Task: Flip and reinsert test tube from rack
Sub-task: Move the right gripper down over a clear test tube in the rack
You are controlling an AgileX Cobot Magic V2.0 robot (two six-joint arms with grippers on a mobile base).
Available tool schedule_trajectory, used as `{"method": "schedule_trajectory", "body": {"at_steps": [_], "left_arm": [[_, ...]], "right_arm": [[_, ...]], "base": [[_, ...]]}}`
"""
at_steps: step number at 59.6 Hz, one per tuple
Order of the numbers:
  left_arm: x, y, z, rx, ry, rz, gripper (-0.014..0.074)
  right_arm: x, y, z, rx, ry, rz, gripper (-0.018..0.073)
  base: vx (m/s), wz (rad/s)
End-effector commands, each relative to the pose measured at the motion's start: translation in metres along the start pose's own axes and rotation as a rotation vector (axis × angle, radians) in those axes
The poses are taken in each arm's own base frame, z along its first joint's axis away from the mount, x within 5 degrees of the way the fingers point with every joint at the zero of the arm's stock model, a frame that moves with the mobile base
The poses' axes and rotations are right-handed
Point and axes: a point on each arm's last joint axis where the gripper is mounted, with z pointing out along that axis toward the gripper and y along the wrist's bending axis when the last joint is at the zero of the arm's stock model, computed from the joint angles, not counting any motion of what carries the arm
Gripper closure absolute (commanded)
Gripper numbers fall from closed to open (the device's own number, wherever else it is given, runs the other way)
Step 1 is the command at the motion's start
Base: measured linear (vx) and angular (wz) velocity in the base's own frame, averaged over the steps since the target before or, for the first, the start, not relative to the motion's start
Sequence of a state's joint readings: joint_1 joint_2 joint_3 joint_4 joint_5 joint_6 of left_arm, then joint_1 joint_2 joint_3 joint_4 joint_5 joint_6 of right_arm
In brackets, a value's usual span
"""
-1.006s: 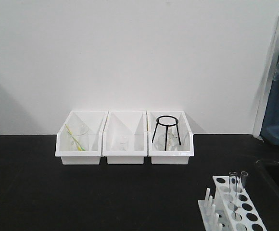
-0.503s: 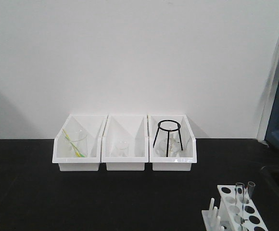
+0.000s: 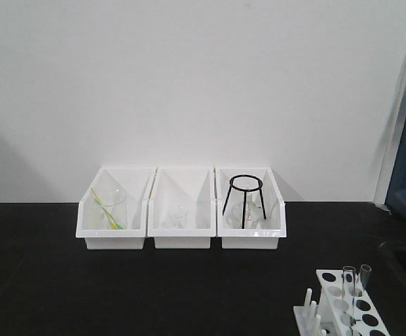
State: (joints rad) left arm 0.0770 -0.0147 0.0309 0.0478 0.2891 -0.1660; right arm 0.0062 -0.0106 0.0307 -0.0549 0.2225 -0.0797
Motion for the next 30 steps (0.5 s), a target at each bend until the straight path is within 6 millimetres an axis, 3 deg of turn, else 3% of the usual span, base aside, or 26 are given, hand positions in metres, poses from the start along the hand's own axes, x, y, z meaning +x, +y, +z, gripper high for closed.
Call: {"method": "schedule_trajectory", "body": {"at_steps": [1, 30], "left_arm": [[-0.008, -0.002, -0.001, 0.023, -0.096, -0.003, 0.0603], [-0.008, -0.002, -0.001, 0.023, -0.096, -0.003, 0.0603]], "right_arm": [[-0.009, -0.001, -0.001, 0.009, -0.103, 0.030, 0.0568], [-0.050, -0.006, -0.014, 0.031, -0.463, 0.105, 0.0568]], "base": [[0.00, 0.00], [0.00, 0.00]]}}
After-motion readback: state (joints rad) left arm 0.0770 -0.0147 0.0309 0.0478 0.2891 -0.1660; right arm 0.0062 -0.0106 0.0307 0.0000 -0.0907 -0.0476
